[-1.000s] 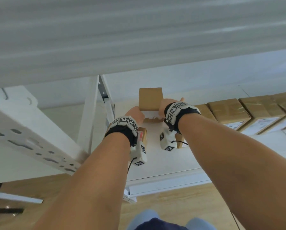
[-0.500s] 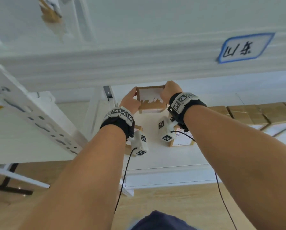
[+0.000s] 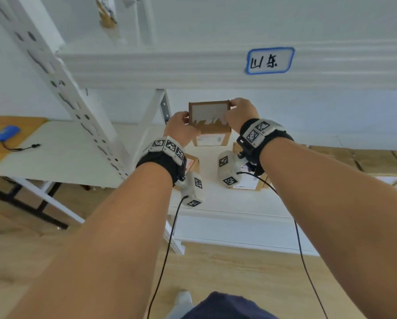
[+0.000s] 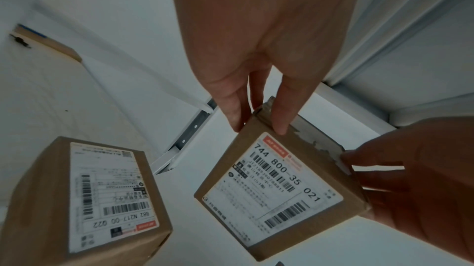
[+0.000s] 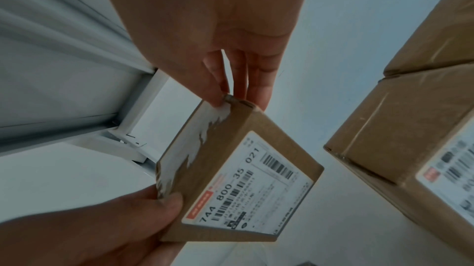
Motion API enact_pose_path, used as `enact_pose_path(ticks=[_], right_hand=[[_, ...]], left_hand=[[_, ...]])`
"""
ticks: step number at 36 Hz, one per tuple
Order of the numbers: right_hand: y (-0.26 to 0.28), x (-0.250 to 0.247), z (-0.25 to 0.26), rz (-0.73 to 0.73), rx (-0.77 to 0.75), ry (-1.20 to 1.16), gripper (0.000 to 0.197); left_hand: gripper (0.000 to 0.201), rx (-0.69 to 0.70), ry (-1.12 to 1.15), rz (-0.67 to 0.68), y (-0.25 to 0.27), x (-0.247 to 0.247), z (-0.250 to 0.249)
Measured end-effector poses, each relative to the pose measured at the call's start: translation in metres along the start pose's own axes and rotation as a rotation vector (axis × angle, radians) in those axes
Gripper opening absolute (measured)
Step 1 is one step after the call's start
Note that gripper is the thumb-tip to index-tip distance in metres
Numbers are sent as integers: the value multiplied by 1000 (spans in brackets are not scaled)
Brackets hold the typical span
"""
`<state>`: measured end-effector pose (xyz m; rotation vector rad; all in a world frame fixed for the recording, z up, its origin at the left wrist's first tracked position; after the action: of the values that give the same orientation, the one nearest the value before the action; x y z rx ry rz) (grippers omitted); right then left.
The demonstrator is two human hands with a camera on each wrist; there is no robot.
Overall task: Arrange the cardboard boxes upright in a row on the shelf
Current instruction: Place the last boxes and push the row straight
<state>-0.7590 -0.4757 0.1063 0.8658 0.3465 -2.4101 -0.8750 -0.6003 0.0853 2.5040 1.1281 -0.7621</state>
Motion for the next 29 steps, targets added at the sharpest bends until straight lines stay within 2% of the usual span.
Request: enact_pose_path(ticks=[6, 12, 17, 23, 29], right_hand=[[16, -1, -4, 23, 9, -5, 30], [25, 5, -15, 32, 82, 13, 30], [29, 13, -22, -25, 116, 69, 32], [35, 28, -39, 40, 199, 102, 27], [40, 43, -53, 67, 225, 103, 29]], left_hand=[[35, -6, 0, 20, 12, -1, 5], [43, -28, -9, 81, 12, 3, 13], [50, -79, -45, 81, 9, 9, 26], [30, -79, -79, 156, 7, 25, 43], [36, -76, -98, 195, 4, 40, 56]])
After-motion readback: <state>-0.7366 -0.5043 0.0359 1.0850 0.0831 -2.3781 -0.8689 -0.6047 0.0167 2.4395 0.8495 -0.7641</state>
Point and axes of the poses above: each hand's wrist, its own y-axis away from the middle knuckle, its own x-axis out of the palm, z = x × y, the point moved 4 cm from there along -y, towards the middle knuckle, and after that the axes turned 4 degrees about -x, right-handed, at the moved point
